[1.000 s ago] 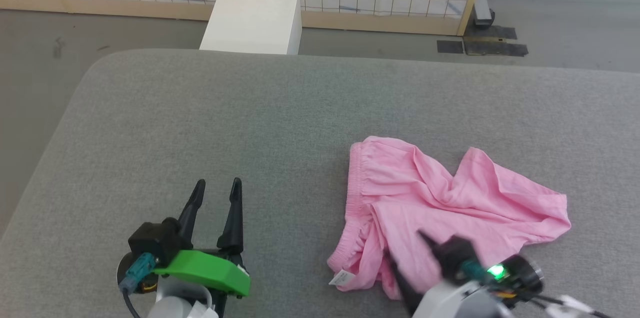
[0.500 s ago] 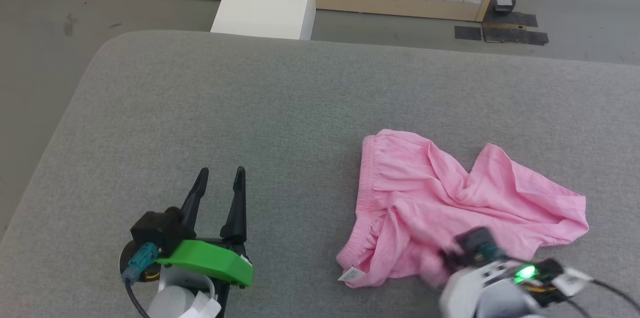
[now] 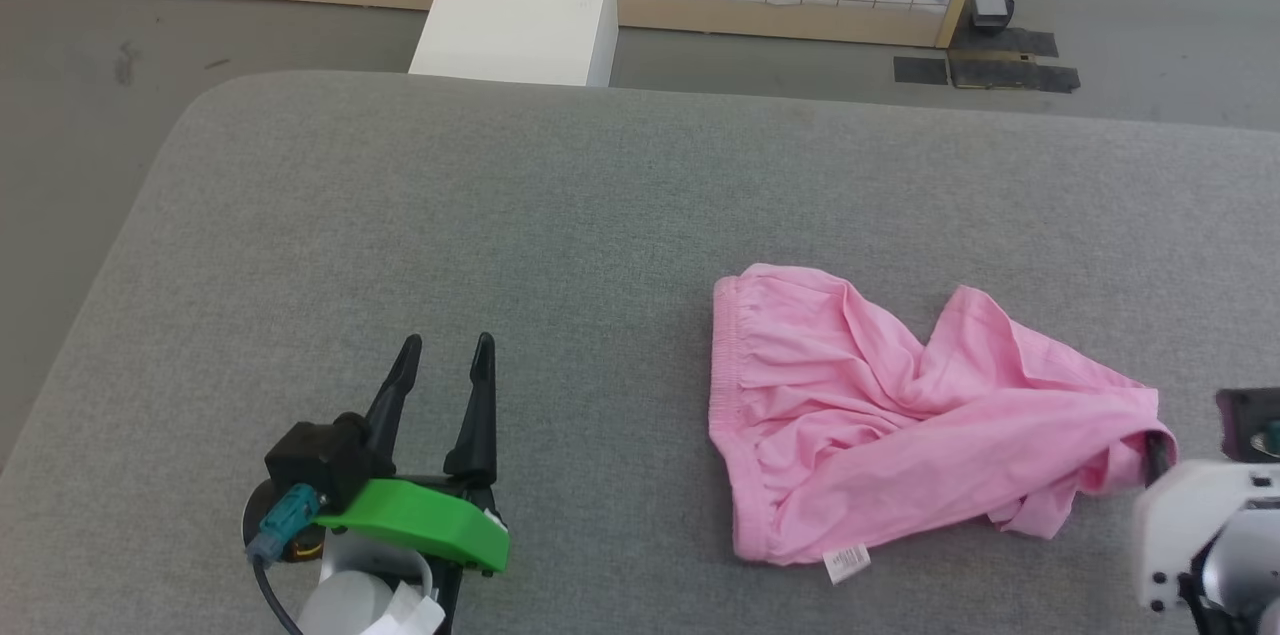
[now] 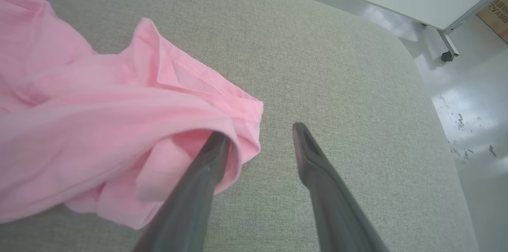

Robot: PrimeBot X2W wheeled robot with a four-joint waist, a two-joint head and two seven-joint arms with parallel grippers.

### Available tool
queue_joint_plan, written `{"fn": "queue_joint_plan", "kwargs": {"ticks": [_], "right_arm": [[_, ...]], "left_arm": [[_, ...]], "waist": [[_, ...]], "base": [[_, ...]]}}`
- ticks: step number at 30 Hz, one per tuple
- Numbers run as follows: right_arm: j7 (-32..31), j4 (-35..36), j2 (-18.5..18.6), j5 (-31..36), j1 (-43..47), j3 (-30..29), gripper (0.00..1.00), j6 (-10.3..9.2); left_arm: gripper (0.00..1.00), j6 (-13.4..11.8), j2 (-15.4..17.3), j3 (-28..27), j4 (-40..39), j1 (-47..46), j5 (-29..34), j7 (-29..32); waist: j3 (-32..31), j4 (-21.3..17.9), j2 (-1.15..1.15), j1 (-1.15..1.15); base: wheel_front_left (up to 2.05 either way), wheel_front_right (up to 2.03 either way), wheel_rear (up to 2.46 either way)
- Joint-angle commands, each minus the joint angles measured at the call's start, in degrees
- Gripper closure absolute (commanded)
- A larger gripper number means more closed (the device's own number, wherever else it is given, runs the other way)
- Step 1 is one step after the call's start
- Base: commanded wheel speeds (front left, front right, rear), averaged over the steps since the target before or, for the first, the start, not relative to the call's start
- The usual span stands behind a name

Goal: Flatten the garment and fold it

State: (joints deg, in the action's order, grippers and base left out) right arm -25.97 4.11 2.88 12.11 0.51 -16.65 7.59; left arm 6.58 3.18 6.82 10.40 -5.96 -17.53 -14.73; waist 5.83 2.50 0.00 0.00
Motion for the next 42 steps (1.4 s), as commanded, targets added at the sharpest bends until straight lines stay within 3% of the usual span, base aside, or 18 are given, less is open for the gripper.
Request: {"fn": "queue_joint_plan", "kwargs": {"ticks": [1, 5, 13, 21, 27, 33, 42], "right_arm": [[0.17, -0.10, 0.01, -1.19, 1.01, -1.03, 0.00, -0.10], [4.50, 1.15, 0.01, -5.94, 2.53, -5.36, 0.00, -0.10], [16.43, 5.96, 0.00, -10.56, 4.44, -5.01, 0.00, -0.10], [21.99, 10.43, 0.00, -11.65, 4.30, -0.38, 0.00, -0.10], [26.52, 9.20, 0.00, -11.78, 4.81, 4.93, 0.00, -0.10], [28.11, 6.22, 0.00, -13.23, 4.02, 9.19, 0.00, -0.10], [29.19, 4.25, 0.00, -14.13, 2.02, 11.41, 0.00, -0.10]], "left_arm": [[0.00, 0.35, -0.25, 0.08, 0.06, -0.76, -0.57, -0.27], [0.00, 0.35, -0.26, -0.20, 0.19, -0.03, -0.67, -0.27], [0.00, 0.47, -0.14, 0.21, 0.07, 0.40, -0.28, -0.27], [0.00, 0.63, -0.17, 2.60, -0.04, -0.06, -0.83, -0.27], [0.00, 0.78, -0.24, 9.41, 0.88, -1.30, -1.94, 2.04], [0.00, 0.68, -0.28, 20.09, 5.54, -4.06, -6.85, 13.60], [0.00, -5.45, -0.29, 25.51, 11.18, -10.02, -13.64, 30.72]], "waist": [[-0.14, -0.05, 0.00, 0.00], [-0.81, -0.56, 0.00, 0.00], [-1.96, -3.35, 0.00, 0.00], [-2.57, -6.25, 0.00, 0.00], [-2.47, -7.31, 0.00, 0.00], [-1.28, -8.39, 0.00, 0.00], [1.23, -10.47, 0.00, 0.00]], "base": [[0.00, 0.00, 0.00], [0.00, 0.00, 0.00], [0.00, 0.00, 0.00], [0.00, 0.00, 0.00], [0.00, 0.00, 0.00], [0.00, 0.00, 0.00], [0.00, 0.00, 0.00]]}}
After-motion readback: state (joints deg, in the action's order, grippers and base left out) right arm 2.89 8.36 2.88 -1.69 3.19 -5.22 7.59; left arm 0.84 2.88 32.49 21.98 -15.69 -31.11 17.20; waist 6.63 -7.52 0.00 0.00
